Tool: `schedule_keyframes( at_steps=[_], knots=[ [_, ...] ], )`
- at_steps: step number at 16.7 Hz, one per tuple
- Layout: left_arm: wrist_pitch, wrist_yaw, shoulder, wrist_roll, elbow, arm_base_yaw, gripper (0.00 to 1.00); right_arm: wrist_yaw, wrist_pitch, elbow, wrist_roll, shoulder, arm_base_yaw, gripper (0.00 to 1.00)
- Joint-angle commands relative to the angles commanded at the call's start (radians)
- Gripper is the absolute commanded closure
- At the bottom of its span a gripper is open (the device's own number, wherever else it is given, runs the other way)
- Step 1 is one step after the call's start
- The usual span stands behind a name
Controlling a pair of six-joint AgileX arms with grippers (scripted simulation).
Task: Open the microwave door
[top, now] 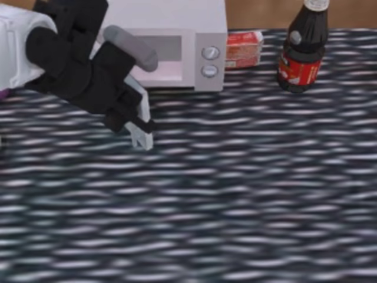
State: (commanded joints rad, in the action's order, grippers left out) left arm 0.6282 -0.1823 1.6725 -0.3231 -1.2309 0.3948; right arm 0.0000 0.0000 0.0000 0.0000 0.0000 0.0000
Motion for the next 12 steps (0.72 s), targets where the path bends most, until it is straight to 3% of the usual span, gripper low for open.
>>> schedule_keyframes(
  at_steps=[6, 12],
  knots=[
    [0.002, -0.012, -0.001, -0.013, 0.003, -0.003, 1.00, 0.000, 0.000, 0.000, 0.000, 0.000, 0.000, 0.00],
    [0.044, -0.079, -0.021, -0.158, 0.029, -0.064, 1.00, 0.000, 0.000, 0.000, 0.000, 0.000, 0.000, 0.00]
  ],
)
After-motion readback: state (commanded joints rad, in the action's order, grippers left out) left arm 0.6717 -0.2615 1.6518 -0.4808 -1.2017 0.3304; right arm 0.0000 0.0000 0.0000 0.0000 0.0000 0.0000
